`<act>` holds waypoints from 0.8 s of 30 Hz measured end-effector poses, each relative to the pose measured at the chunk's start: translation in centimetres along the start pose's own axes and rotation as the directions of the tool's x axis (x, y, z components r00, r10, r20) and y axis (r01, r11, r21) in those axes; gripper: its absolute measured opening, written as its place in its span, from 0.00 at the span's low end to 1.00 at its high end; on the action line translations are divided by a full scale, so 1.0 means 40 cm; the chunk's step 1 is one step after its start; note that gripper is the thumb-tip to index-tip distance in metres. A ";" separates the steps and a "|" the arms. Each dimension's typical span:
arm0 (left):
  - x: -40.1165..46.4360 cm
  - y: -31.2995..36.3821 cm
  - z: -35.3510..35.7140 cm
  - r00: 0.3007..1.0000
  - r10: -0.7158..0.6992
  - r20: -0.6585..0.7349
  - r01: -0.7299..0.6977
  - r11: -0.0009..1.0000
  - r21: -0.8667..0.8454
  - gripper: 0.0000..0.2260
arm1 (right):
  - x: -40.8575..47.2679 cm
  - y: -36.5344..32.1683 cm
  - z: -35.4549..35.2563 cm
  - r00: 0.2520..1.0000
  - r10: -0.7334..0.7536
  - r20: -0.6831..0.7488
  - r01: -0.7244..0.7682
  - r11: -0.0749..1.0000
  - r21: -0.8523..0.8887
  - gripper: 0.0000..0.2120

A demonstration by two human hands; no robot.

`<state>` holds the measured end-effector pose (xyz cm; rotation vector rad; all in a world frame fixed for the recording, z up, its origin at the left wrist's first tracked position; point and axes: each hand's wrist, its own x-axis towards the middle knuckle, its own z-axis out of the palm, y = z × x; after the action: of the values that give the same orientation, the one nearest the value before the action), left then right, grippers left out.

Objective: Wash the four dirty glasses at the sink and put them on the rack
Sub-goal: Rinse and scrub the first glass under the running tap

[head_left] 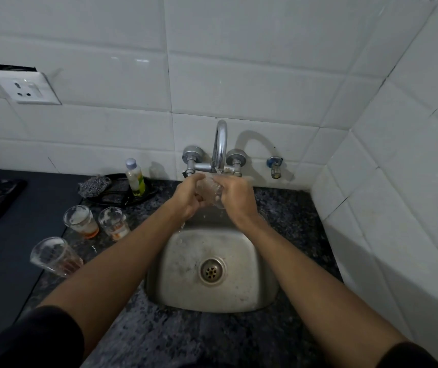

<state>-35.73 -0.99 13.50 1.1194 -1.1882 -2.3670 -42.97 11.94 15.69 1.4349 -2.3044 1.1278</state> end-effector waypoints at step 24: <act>-0.020 0.011 0.015 0.998 -0.065 0.007 0.064 0.988 0.138 0.22 | -0.018 -0.027 -0.001 0.962 -0.272 0.032 0.274 0.955 -0.115 0.20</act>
<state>-35.67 -0.50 14.49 1.2059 -1.3573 -2.3728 -41.72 12.21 15.87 1.6571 -2.0613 0.8884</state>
